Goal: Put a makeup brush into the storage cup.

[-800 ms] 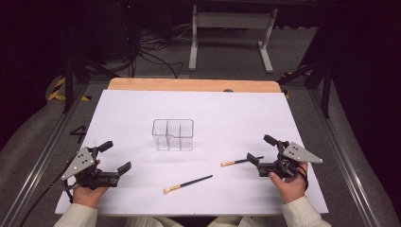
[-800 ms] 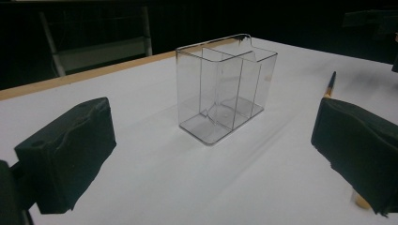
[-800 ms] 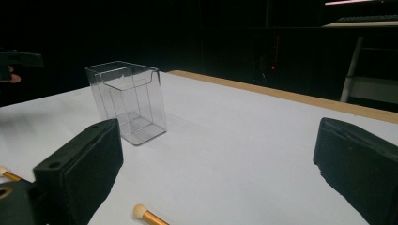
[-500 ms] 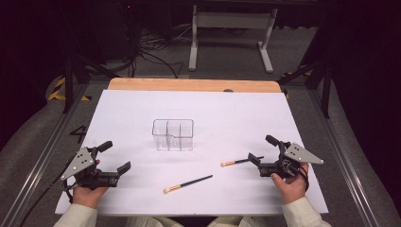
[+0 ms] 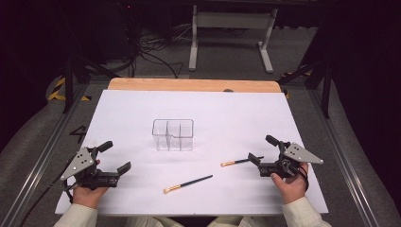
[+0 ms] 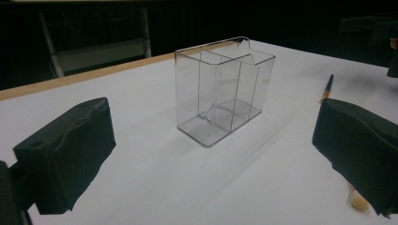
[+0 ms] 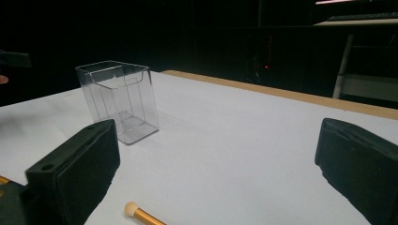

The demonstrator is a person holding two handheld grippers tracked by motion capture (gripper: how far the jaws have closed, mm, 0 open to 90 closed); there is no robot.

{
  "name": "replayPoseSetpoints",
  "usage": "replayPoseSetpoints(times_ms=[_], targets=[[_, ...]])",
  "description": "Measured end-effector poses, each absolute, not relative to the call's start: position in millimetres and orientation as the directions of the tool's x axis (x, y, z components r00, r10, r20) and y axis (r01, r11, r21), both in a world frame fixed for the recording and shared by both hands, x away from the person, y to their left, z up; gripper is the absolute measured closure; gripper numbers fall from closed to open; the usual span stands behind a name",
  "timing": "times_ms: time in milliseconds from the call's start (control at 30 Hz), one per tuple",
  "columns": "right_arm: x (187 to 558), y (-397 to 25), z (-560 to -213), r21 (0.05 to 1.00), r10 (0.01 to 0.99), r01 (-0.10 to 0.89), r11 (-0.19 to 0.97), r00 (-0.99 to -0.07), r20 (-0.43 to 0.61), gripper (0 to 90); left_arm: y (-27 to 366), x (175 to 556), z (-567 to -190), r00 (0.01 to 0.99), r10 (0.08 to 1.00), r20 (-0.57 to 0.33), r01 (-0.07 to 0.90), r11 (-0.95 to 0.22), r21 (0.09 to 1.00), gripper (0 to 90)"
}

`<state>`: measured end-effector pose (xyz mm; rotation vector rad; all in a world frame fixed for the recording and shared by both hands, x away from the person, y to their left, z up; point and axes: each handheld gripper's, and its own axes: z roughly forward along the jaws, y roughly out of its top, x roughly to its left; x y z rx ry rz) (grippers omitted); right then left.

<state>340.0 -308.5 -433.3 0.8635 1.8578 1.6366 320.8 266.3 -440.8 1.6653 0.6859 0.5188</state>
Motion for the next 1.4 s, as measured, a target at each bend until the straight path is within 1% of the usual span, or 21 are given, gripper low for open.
replayPoseSetpoints(times_ms=[167, 267, 533, 800, 1033, 1133, 1400], targets=[[341, -307, -425, 0.987, 0.729, 0.135, 0.083, -0.683, 0.032, 1.1, 267, 321, -441, 0.725, 0.688, -0.031, 0.162, -0.127, 0.979, 0.2], [341, -307, -415, 0.989, 0.725, 0.122, 0.081, -0.688, 0.025, 1.1, 267, 321, -441, 0.726, 0.687, -0.030, 0.162, -0.129, 0.978, 0.2], [344, -308, -396, 0.992, 0.718, 0.110, 0.059, -0.695, 0.035, 0.9, 267, 321, -440, 0.725, 0.689, -0.032, 0.164, -0.127, 0.978, 0.2], [348, -303, -385, 0.990, 0.694, 0.115, 0.083, -0.720, 0.025, 1.2, 267, 321, -441, 0.723, 0.690, -0.034, 0.164, -0.125, 0.978, 0.2], [354, -282, -380, 0.984, 0.645, 0.130, 0.122, -0.764, 0.022, 1.3, 266, 321, -441, 0.724, 0.688, -0.035, 0.163, -0.122, 0.979, 0.2], [357, -266, -376, 0.984, 0.612, 0.115, 0.134, -0.791, 0.009, 1.3, 266, 321, -441, 0.725, 0.688, -0.035, 0.164, -0.124, 0.979, 0.2], [362, -243, -370, 0.983, 0.563, 0.108, 0.150, -0.826, 0.005, 1.3, 266, 321, -441, 0.726, 0.687, -0.039, 0.169, -0.122, 0.978, 0.2]])
